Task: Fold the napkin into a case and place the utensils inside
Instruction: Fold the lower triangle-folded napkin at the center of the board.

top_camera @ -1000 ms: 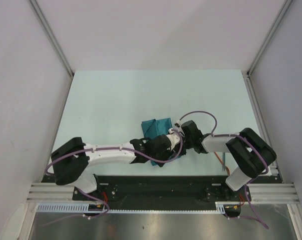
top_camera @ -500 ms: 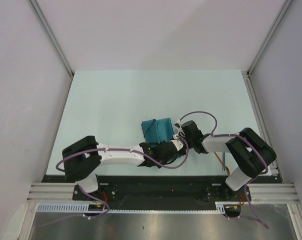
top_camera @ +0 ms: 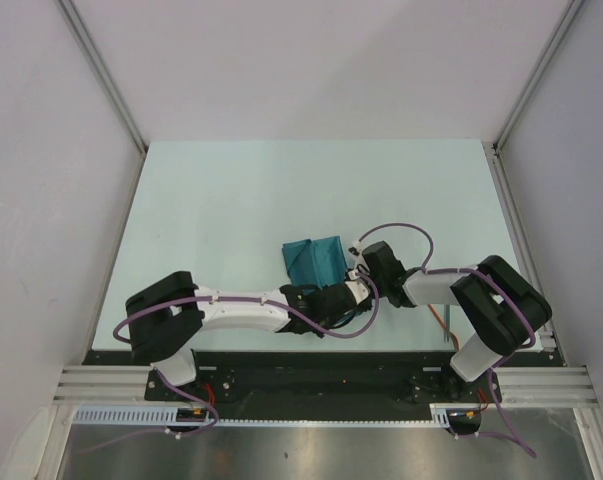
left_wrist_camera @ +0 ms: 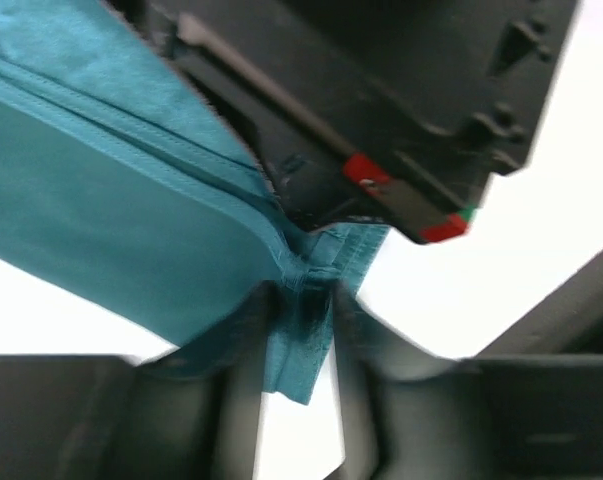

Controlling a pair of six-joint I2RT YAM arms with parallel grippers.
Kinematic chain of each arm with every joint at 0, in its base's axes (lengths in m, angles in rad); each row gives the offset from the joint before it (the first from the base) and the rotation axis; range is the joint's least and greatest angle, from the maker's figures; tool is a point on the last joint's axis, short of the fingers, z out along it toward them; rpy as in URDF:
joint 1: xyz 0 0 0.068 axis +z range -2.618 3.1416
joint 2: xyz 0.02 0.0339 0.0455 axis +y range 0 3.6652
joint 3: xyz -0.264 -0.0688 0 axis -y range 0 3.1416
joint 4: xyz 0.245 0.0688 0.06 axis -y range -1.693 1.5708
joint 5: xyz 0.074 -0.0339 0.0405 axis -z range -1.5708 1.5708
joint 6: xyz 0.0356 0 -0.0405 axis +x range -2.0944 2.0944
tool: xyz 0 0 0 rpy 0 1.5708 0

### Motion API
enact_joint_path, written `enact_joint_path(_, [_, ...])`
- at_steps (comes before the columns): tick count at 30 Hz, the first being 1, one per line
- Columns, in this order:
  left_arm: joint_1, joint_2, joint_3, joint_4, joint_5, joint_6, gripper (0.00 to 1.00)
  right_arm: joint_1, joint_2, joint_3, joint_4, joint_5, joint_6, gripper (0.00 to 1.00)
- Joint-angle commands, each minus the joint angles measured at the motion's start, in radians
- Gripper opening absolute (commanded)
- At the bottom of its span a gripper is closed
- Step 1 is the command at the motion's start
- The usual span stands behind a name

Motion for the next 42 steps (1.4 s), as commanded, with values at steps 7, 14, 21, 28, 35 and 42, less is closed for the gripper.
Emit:
enact_joint_path(7, [-0.005,-0.051,0.014,0.018,0.047,-0.02,0.29,0.003,0.0,-0.011,0.025,-0.016,0.0,0.0])
enact_joint_path(14, [-0.005,-0.062,0.014,0.021,0.037,-0.03,0.21,0.011,-0.003,-0.011,0.013,-0.007,-0.006,0.0])
enact_joint_path(21, [-0.004,-0.065,0.025,0.023,0.033,-0.048,0.14,0.02,0.004,-0.006,0.014,-0.005,-0.001,0.0])
enact_joint_path(28, [-0.004,-0.013,0.037,0.038,0.028,-0.057,0.12,0.028,-0.014,-0.003,0.006,-0.001,0.005,0.0])
enact_joint_path(35, [0.004,0.042,0.033,0.087,0.059,-0.071,0.14,0.014,-0.048,0.011,-0.03,0.007,0.0,0.0])
enact_joint_path(42, [0.01,0.032,0.007,0.085,0.068,-0.086,0.29,0.009,-0.043,0.018,-0.044,0.005,-0.01,0.0])
